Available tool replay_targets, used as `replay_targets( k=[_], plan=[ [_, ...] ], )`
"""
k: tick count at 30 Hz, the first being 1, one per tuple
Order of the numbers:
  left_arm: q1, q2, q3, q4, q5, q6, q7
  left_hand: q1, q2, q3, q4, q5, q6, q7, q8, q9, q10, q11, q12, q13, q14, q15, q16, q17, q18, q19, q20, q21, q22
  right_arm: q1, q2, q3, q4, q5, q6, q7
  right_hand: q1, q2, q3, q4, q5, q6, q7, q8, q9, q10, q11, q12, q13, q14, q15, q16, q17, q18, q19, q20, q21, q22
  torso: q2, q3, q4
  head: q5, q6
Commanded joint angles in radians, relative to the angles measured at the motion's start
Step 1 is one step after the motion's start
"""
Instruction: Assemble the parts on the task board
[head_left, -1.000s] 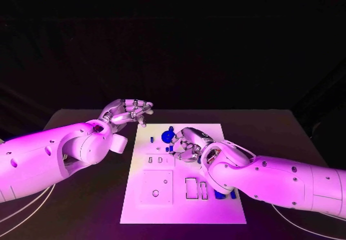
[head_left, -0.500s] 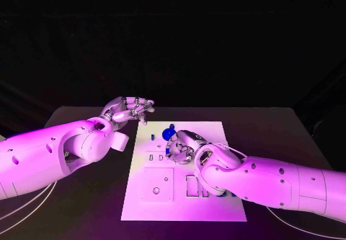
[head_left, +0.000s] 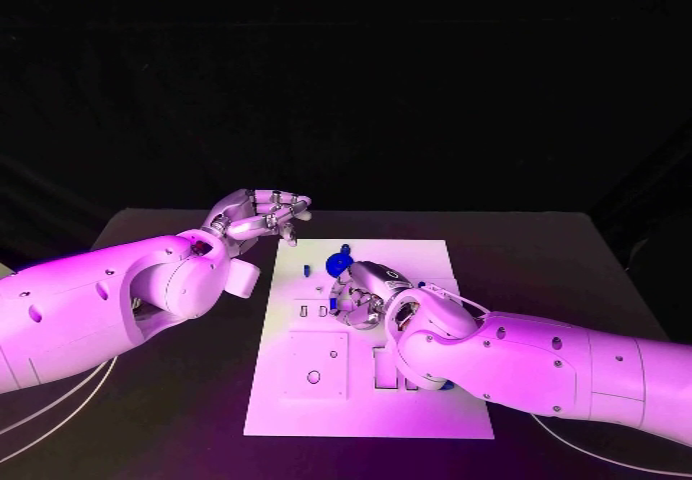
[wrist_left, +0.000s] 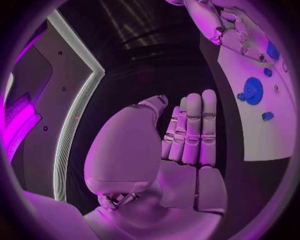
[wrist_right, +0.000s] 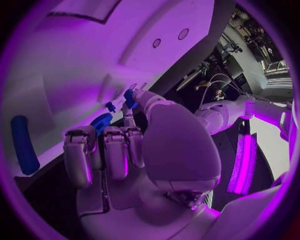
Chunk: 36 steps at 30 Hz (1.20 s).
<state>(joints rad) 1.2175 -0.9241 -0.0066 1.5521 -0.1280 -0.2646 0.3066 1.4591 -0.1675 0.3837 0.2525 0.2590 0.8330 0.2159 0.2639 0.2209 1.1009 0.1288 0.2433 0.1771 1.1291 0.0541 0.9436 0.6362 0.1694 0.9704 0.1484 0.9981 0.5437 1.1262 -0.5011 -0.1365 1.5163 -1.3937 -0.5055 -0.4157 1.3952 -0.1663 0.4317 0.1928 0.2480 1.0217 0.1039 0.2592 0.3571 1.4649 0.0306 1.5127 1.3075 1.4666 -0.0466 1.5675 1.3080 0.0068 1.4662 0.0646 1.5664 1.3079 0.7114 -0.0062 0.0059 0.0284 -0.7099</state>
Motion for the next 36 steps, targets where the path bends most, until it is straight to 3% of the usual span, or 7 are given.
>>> replay_targets(
  k=[1, 14, 36],
  plan=[
    [0.002, 0.002, 0.001, 0.001, 0.000, 0.018, 0.003, -0.001, -0.004, 0.007, -0.001, -0.004, -0.006, -0.002, 0.001, 0.001, -0.007, 0.002, 0.005, 0.000, -0.006, -0.001, -0.003, -0.001, 0.015, -0.007, 0.000, 0.007, 0.002, -0.002, 0.004, -0.001, -0.004, -0.023, 0.038, -0.011, -0.011, 0.001, 0.001, -0.003, 0.002, 0.005, 0.002, 0.019, 0.025, 0.060, -0.004, -0.004, 0.213, 0.104, 0.004, 0.003, 0.263, -0.007, 0.105, -0.003, 0.004, 0.263, 0.000, 0.0001, 0.0000, 0.001, -0.002],
    [0.002, 0.001, 0.001, 0.001, -0.001, 0.020, 0.002, -0.003, -0.005, 0.009, -0.001, -0.004, -0.007, -0.002, 0.001, 0.001, -0.007, 0.002, 0.005, 0.000, -0.006, -0.001, -0.003, -0.001, 0.015, -0.008, 0.000, 0.007, 0.002, -0.013, 0.009, -0.003, -0.010, -0.043, 0.053, -0.030, -0.018, -0.004, -0.001, -0.003, -0.001, 0.001, 0.003, 0.020, 0.025, 0.060, -0.003, -0.005, 0.212, 0.104, 0.005, 0.003, 0.263, -0.007, 0.105, -0.001, 0.004, 0.263, -0.001, -0.0002, 0.0004, 0.003, -0.008],
    [0.002, 0.001, 0.001, -0.001, -0.001, 0.025, -0.001, -0.003, -0.005, 0.009, -0.001, -0.004, -0.007, -0.002, 0.001, 0.001, -0.007, 0.002, 0.005, 0.000, -0.006, -0.001, -0.003, -0.001, 0.015, -0.008, 0.000, 0.007, 0.002, -0.017, 0.015, -0.004, -0.011, -0.053, 0.057, -0.025, -0.042, -0.031, -0.006, -0.001, -0.015, -0.036, 0.019, 0.010, 0.020, 0.042, 0.011, -0.028, 0.195, 0.103, 0.017, 0.002, 0.258, -0.007, 0.105, 0.009, 0.004, 0.263, -0.001, 0.0001, -0.0011, 0.009, -0.006]
  ],
)
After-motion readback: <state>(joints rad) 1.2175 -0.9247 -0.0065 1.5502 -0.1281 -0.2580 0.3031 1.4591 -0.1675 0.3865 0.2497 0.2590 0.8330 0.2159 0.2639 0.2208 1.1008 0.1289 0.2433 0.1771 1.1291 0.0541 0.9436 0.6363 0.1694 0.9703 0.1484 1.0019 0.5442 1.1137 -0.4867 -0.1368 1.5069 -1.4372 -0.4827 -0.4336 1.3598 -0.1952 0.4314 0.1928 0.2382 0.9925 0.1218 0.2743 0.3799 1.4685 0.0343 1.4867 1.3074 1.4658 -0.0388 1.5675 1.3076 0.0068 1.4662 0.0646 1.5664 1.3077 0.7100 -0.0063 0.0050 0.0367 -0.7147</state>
